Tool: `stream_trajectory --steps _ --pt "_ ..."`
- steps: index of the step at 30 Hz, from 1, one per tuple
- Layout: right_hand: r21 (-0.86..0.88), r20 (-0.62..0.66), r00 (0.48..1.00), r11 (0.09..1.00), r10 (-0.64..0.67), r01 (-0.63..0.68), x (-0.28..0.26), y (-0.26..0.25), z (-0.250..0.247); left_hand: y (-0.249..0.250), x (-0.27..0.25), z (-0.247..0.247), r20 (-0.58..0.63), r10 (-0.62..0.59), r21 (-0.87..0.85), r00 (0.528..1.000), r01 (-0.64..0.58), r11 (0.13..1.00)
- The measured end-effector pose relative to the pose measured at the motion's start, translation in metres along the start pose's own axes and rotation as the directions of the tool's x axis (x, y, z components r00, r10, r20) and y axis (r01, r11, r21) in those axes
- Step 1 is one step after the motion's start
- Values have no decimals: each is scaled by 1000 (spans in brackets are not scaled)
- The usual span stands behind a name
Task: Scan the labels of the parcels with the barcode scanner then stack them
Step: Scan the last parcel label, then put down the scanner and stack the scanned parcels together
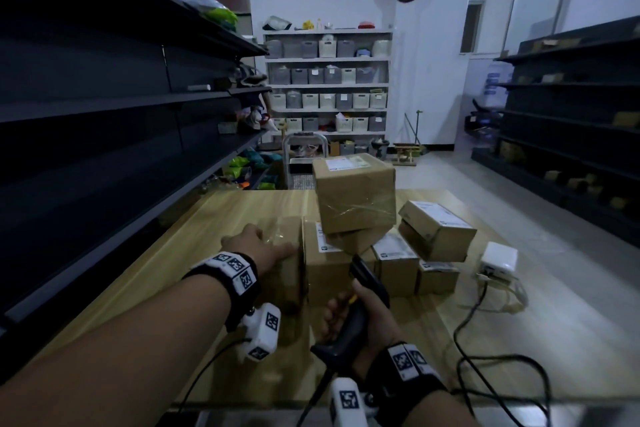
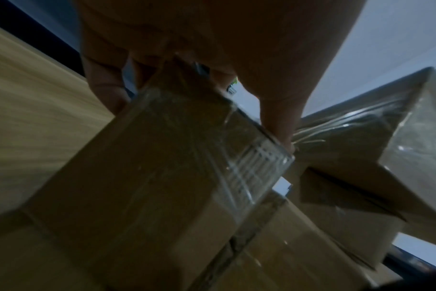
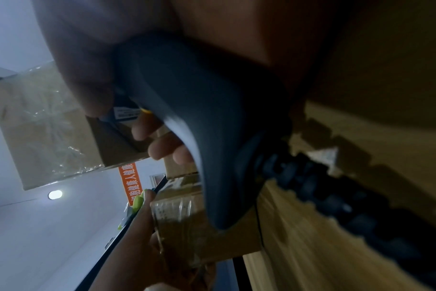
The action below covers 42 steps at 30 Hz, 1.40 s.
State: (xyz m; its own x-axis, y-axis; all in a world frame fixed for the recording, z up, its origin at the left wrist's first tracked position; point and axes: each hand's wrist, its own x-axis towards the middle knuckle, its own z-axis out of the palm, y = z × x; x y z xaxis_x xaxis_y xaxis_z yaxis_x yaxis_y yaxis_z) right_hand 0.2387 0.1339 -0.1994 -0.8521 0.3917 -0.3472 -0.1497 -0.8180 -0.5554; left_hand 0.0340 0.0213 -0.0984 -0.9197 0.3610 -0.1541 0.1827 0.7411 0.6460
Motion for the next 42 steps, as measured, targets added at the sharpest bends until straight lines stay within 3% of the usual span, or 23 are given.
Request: stream_trajectory --steps 6,13,17,21,24,27,30,34,37,42 --pt "-3 -9 1000 1000 -2 2 1 1 -4 -2 -7 13 -26 29 17 999 -29 999" --pt "-31 15 999 999 35 -34 -7 -5 0 -17 -42 12 -236 143 19 961 -142 990" --pt "-16 39 998 999 -50 51 -4 2 -4 -29 -65 12 -346 227 -112 910 -280 953" --pt "-25 15 991 991 -132 132 -5 6 -6 -41 -99 18 -321 299 -291 899 -394 872" --pt "-13 24 984 984 -177 177 -13 4 -5 -45 -126 28 -305 377 -321 875 -467 824" --pt "-8 39 972 972 -233 234 -30 -8 -2 -47 -140 46 -220 441 -346 870 -492 799" --pt "19 -7 960 959 -281 281 -58 -36 8 -44 -147 67 61 465 -417 883 -401 816" --pt "106 -156 913 913 -376 394 -82 -80 5 -35 -155 97 363 480 -492 799 -273 827" --pt "104 -263 876 891 -404 442 -81 -110 -17 -28 -160 117 449 454 -539 770 -172 824" --pt "-19 -472 778 886 -416 462 -90 -150 -64 -5 -164 139 443 429 -562 787 -129 817"
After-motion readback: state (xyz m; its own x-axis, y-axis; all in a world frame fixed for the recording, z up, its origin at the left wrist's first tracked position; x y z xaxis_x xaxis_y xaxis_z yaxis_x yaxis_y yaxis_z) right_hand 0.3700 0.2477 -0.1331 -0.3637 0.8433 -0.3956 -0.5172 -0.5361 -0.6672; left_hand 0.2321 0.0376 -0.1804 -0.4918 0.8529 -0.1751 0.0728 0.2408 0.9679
